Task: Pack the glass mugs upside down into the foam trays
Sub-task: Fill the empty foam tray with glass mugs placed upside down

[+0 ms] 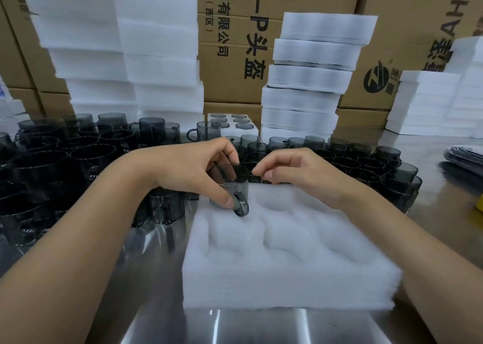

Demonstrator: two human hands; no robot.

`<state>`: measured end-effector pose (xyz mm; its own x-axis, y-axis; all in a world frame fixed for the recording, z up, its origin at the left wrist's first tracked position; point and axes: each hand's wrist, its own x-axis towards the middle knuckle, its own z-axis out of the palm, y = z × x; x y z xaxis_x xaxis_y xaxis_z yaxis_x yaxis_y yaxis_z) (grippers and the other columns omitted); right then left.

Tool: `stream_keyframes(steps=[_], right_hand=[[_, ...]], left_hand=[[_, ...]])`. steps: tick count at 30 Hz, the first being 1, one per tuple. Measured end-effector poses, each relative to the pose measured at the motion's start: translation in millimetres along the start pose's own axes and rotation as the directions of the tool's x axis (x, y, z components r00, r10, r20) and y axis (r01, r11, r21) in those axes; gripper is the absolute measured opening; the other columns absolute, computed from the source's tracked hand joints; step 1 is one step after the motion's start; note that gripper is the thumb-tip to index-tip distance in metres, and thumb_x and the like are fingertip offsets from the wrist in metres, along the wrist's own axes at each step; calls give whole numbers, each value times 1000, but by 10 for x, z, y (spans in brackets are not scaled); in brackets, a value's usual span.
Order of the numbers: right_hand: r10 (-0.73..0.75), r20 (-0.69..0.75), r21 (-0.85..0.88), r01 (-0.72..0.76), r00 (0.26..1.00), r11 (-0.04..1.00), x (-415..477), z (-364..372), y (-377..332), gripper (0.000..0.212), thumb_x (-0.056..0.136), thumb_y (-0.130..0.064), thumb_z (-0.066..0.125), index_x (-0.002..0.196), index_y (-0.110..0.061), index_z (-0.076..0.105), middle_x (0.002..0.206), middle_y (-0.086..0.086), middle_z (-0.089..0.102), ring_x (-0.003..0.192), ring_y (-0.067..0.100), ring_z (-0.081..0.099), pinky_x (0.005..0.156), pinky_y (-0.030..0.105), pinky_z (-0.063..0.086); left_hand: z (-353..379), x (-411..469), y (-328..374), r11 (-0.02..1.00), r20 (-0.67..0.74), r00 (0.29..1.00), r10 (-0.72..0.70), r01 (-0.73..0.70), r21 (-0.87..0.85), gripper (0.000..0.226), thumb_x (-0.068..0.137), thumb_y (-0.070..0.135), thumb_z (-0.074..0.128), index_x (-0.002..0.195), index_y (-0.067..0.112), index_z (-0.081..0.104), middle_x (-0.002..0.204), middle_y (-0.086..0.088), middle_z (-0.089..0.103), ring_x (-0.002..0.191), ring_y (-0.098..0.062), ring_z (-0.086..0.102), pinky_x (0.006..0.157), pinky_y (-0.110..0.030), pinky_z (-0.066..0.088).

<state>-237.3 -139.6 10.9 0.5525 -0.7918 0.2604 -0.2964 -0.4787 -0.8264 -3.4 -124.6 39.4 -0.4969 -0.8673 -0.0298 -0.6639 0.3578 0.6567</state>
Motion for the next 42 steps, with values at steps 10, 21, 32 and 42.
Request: stream_keyframes(steps=[10,21,32,42], right_hand=[[21,106,-162,-4,994,987,-7,65,-55,35,84,-50,56,118,-61,54,116,-19,64,115,2,57,108,39,39],[36,110,-223,-11,993,975,50,119,1,44,71,-64,57,109,-42,65,105,-17,68,104,4,62,100,36,46],[43,203,-256,11,978,967,41,133,-11,30,91,-35,62,116,-51,59,103,-24,67,103,3,62,92,19,47],[99,236,-328,-17,967,944,38,111,-54,22,89,-42,62,102,-59,61,103,-39,62,102,-16,55,87,1,40]], left_hand=[[-5,-42,79,965,-39,997,-69,76,250,57,61,42,86,99,42,43,102,19,56,88,3,56,73,-21,45],[-86,-110,90,965,-1,994,-109,106,240,65,49,85,54,105,54,61,100,36,63,99,16,56,95,-19,41],[-11,-64,120,923,37,981,-193,168,346,48,71,53,74,115,43,59,106,26,60,103,6,55,91,-19,42],[5,-22,82,946,43,988,-145,126,300,37,69,49,78,102,46,62,100,28,63,94,11,57,73,-9,39]])
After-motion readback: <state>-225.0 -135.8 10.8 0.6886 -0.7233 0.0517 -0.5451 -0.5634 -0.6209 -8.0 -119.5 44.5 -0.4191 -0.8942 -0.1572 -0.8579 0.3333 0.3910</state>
